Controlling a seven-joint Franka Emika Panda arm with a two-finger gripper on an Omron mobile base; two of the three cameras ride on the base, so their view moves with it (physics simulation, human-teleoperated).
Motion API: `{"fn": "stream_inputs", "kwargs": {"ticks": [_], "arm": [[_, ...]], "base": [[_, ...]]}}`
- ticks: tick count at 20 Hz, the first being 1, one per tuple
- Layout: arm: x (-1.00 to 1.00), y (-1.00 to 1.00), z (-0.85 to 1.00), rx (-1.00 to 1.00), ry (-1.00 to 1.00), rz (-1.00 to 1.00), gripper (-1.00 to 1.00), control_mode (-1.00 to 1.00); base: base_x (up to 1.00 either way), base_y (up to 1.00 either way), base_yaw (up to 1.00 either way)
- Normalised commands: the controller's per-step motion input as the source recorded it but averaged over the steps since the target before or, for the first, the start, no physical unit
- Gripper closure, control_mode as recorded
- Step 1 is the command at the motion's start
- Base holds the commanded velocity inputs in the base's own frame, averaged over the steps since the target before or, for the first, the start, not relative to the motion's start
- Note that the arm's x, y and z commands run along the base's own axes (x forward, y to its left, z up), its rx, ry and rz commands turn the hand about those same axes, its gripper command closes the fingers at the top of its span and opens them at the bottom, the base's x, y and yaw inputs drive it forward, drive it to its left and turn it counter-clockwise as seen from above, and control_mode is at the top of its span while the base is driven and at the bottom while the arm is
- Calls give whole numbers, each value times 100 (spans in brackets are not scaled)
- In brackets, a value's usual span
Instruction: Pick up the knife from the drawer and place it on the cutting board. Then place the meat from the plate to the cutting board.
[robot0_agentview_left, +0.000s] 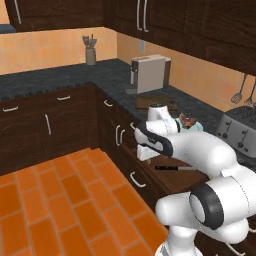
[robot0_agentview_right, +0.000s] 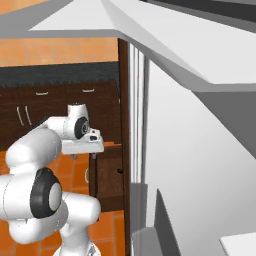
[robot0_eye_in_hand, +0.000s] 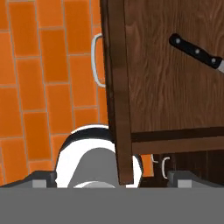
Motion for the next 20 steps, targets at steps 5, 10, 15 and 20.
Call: {"fn": "stream_inputs", "kwargs": {"ticks": [5, 10, 15, 20], "arm": [[19, 0, -100, 0, 0, -10, -100, -100], [3, -32, -94, 2, -11, -5, -100, -100], [16, -7, -54, 2, -7, -1, -100, -100], [0, 23, -40, 0, 0, 0, -100, -100]], "base": [[0, 0, 0], [0, 0, 0], [0, 0, 0], [0, 0, 0]]}}
